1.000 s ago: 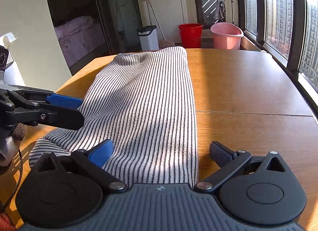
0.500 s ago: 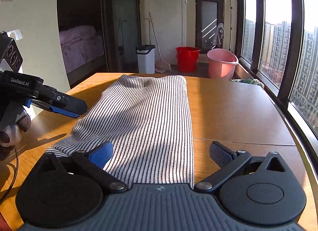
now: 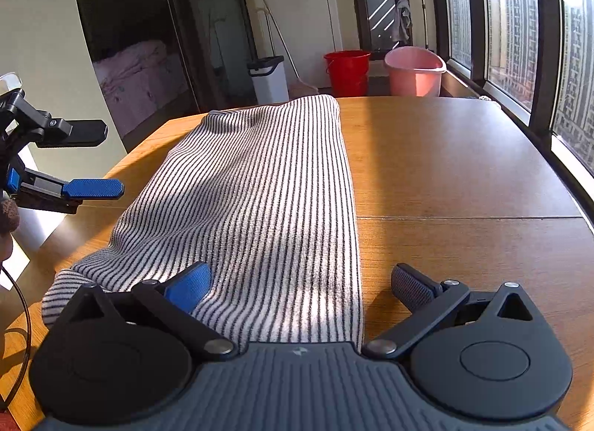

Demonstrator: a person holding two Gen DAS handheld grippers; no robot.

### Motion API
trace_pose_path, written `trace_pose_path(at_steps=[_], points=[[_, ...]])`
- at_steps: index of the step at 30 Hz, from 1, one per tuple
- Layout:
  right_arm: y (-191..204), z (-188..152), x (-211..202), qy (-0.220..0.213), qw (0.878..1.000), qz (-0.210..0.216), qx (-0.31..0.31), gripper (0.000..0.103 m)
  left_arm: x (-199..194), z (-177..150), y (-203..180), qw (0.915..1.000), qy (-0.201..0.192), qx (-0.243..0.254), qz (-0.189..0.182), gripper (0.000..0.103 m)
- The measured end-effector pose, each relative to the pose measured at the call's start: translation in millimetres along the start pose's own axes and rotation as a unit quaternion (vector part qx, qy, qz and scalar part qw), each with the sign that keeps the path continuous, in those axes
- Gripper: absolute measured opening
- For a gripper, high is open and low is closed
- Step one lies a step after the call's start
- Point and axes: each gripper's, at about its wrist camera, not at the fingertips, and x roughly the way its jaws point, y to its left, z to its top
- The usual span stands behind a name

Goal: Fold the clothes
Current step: 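Press the folded sweater flat with both open tools, then grasp the sweater end with the right tool and lift it toward the collar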

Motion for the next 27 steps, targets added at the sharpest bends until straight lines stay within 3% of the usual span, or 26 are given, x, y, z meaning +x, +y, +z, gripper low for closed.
trace_pose_path(at_steps=[5,15,18,22,27], points=[[-0.4,-0.6,-0.6,-0.003,1.000,0.004,0.004,0.103,-14.4,-3.4,14.3,0.9994,-0.009,-0.034,0.000,0.078],[0.8,-0.3,-1.0,-0.004,1.000,0.003,0.008,0.103,28.3,-18.9,-0.6,0.9994,0.032,0.010,0.007,0.095],[0.9,-0.5,-1.0,-0.005,1.000,0.003,0.009,0.103,20.4,-12.8,-8.2,0.9997,0.017,0.019,-0.001,0.089],[1.4,-1.0,-1.0,-0.006,1.000,0.004,0.011,0.103,7.7,-4.5,-17.2,0.9995,-0.006,0.030,-0.013,0.095],[3.3,-1.0,-0.4,-0.005,1.000,0.005,0.010,0.103,-3.1,1.1,-26.7,0.9985,-0.023,0.046,-0.017,0.094]])
